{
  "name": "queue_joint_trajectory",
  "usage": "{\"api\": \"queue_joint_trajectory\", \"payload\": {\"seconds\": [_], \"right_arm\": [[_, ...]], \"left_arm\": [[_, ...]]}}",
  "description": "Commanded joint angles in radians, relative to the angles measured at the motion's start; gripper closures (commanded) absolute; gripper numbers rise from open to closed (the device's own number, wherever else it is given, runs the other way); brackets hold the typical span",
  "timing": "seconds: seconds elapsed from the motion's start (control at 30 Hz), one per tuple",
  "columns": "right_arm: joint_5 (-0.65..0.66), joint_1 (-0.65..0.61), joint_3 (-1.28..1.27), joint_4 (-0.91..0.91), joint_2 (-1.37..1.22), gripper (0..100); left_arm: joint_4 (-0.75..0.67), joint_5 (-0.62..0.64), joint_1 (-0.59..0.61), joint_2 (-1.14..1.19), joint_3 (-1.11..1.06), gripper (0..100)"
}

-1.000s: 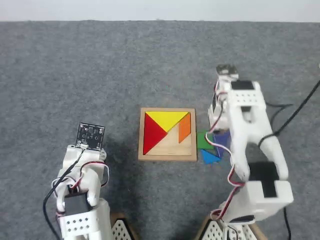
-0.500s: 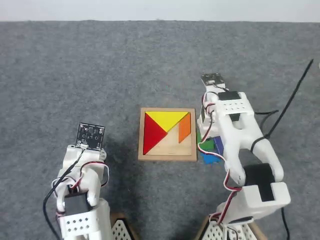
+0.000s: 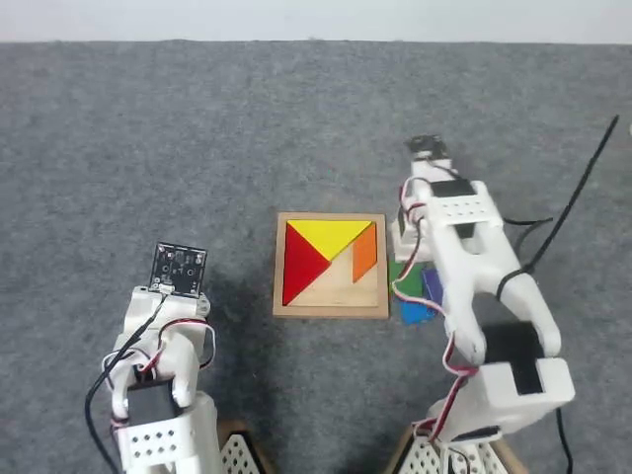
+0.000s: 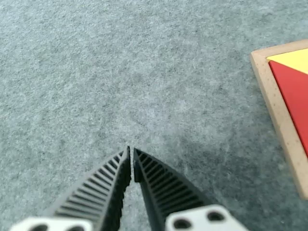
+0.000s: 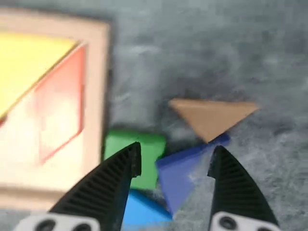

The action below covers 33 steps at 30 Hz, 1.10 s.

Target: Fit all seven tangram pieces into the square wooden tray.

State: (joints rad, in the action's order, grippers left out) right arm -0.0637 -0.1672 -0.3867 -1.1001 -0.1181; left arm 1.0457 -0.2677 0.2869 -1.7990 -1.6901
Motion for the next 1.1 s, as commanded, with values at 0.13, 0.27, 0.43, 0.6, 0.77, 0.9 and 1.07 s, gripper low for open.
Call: {"api": "queue_joint_trajectory", "payload": {"seconds": [0.13,0.27,0.43,0.6,0.77,0.9,1.07], "right_arm": [[-0.132,0.068,0.173,0.018,-0.183,77.2],[-0.135,0.064,0.229,0.005,-0.254,77.2],[-0.137,0.076,0.315,-0.016,-0.263,77.2],[-0.129,0.085,0.381,-0.021,-0.295,77.2],[-0.129,0.087,0.430,-0.024,-0.344,76.8],[-0.129,0.101,0.476,-0.019,-0.358,76.8],[-0.129,0.122,0.517,-0.021,-0.357,76.8]], "left_arm": [[0.006,-0.014,0.008,-0.012,0.007,99],[0.006,-0.014,0.008,-0.012,0.007,99],[0.006,-0.014,0.008,-0.012,0.007,99],[0.006,-0.014,0.008,-0.012,0.007,99],[0.006,-0.014,0.008,-0.012,0.007,99],[0.006,-0.014,0.008,-0.012,0.007,99],[0.006,-0.014,0.008,-0.012,0.007,99]]}}
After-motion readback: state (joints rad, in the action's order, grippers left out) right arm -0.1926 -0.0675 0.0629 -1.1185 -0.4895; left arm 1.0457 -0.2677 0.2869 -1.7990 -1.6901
